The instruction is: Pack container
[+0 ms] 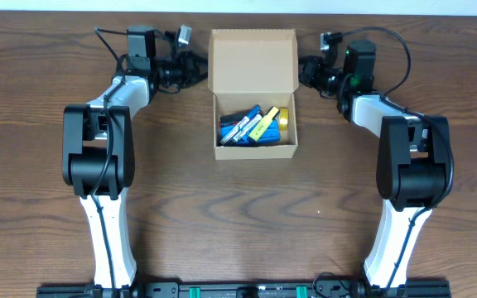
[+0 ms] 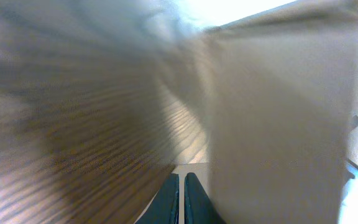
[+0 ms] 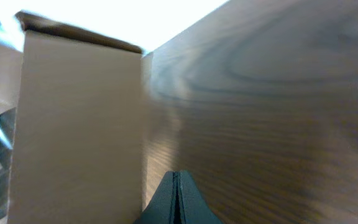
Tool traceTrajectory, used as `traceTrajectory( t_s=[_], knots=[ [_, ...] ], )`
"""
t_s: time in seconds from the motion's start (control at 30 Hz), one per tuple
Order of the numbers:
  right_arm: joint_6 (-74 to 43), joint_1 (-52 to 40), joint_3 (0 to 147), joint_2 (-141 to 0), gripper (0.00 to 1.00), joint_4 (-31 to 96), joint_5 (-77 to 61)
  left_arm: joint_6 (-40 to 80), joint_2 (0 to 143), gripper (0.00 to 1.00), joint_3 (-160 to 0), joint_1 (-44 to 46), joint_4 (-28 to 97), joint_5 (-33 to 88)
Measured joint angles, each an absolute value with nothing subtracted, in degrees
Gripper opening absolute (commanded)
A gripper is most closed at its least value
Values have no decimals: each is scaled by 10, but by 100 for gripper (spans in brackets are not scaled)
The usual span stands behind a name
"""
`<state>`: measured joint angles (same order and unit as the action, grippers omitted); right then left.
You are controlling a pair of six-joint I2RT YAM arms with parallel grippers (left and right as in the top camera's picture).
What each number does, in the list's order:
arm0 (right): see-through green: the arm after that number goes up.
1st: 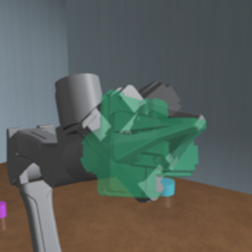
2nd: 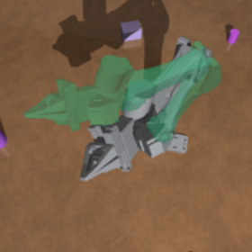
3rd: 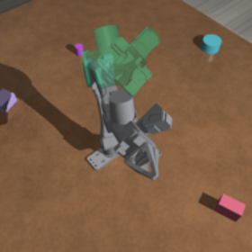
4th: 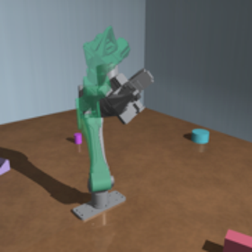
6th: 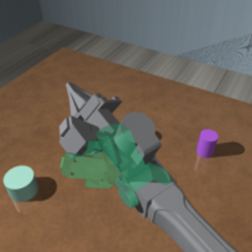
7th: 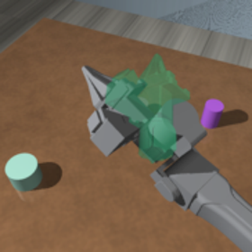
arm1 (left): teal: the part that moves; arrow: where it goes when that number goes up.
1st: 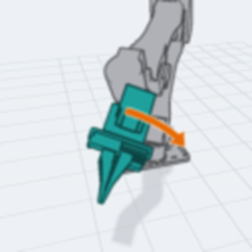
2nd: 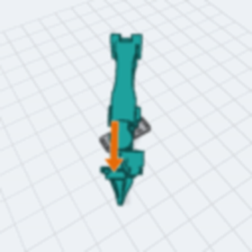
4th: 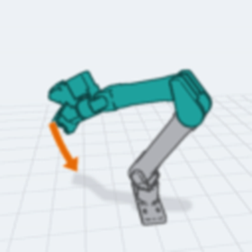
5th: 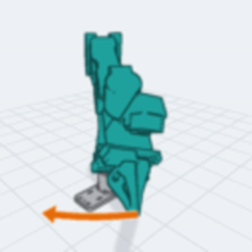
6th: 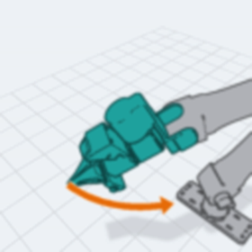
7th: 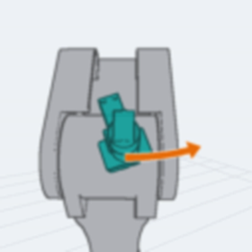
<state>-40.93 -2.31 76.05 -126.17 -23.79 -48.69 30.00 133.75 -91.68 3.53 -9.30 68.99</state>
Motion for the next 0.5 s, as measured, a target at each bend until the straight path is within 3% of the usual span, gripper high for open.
traceTrajectory(
  t_s=[0.5],
  knots=[
    [-387, -22, 761, -1233, 2, -268, -588, 300, 1326, 6, -955, 31, -137, 778]
  ],
)
